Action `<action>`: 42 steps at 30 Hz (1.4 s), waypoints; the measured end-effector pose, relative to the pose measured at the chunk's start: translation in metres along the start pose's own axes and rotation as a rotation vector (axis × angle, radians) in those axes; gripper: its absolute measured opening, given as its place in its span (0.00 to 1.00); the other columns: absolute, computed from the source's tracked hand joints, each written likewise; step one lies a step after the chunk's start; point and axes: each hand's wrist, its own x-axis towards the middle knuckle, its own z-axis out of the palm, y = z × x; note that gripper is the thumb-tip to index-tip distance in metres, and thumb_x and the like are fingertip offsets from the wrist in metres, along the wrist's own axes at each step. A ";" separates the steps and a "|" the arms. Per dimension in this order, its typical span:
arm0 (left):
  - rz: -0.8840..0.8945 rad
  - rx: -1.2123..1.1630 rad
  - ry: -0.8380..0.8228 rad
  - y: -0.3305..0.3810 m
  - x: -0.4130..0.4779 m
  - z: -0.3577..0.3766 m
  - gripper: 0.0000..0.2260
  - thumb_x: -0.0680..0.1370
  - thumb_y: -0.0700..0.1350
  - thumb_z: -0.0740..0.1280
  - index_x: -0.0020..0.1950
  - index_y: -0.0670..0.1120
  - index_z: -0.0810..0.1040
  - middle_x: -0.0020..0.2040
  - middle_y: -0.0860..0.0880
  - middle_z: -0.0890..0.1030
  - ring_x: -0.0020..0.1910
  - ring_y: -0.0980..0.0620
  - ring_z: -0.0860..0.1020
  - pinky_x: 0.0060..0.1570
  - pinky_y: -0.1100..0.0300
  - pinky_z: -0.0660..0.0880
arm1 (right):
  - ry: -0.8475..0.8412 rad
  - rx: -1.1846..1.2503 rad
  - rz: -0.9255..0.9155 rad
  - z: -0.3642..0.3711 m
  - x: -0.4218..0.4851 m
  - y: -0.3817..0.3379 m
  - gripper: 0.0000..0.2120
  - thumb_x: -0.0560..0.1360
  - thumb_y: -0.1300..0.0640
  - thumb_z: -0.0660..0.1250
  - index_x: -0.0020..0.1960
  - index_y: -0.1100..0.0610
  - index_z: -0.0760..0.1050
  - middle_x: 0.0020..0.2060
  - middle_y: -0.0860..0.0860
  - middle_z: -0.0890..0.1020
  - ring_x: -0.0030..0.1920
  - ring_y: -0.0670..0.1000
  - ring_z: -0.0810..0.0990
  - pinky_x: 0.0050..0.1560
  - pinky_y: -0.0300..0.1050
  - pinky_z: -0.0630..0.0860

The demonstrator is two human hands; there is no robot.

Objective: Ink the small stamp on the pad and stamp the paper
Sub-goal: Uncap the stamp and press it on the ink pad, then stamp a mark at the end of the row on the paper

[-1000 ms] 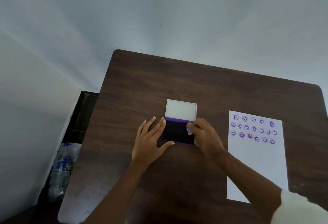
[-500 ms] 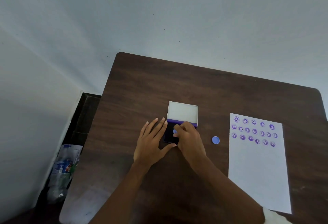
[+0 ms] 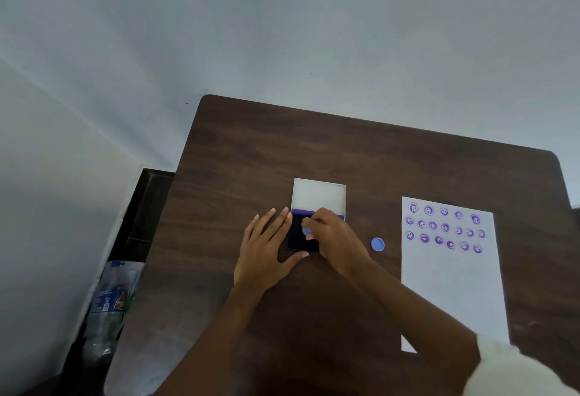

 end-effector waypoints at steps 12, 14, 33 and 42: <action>-0.107 -0.151 0.050 0.024 -0.016 -0.009 0.38 0.76 0.65 0.63 0.80 0.47 0.60 0.80 0.46 0.63 0.78 0.48 0.62 0.76 0.47 0.62 | 0.443 1.972 0.842 -0.062 -0.104 -0.003 0.09 0.76 0.63 0.66 0.54 0.61 0.82 0.52 0.57 0.84 0.50 0.50 0.83 0.51 0.42 0.82; -0.028 -0.110 0.095 0.046 -0.027 -0.003 0.34 0.77 0.62 0.64 0.79 0.47 0.63 0.78 0.44 0.66 0.76 0.45 0.65 0.74 0.46 0.63 | 0.494 2.017 0.858 -0.068 -0.120 0.004 0.09 0.75 0.64 0.67 0.53 0.61 0.83 0.51 0.58 0.85 0.49 0.51 0.84 0.49 0.42 0.82; 0.267 -0.090 -0.200 0.172 -0.018 0.066 0.29 0.79 0.61 0.64 0.75 0.47 0.70 0.76 0.49 0.71 0.74 0.49 0.68 0.73 0.51 0.67 | 0.820 1.058 1.018 -0.056 -0.199 0.125 0.03 0.74 0.51 0.72 0.46 0.48 0.82 0.46 0.45 0.86 0.52 0.48 0.82 0.51 0.45 0.79; 0.273 0.007 -0.183 0.194 -0.020 0.075 0.30 0.78 0.64 0.63 0.74 0.48 0.72 0.75 0.49 0.73 0.73 0.46 0.71 0.72 0.40 0.67 | 0.770 0.295 0.905 -0.075 -0.210 0.215 0.08 0.74 0.56 0.71 0.51 0.59 0.80 0.45 0.55 0.85 0.38 0.46 0.77 0.36 0.27 0.67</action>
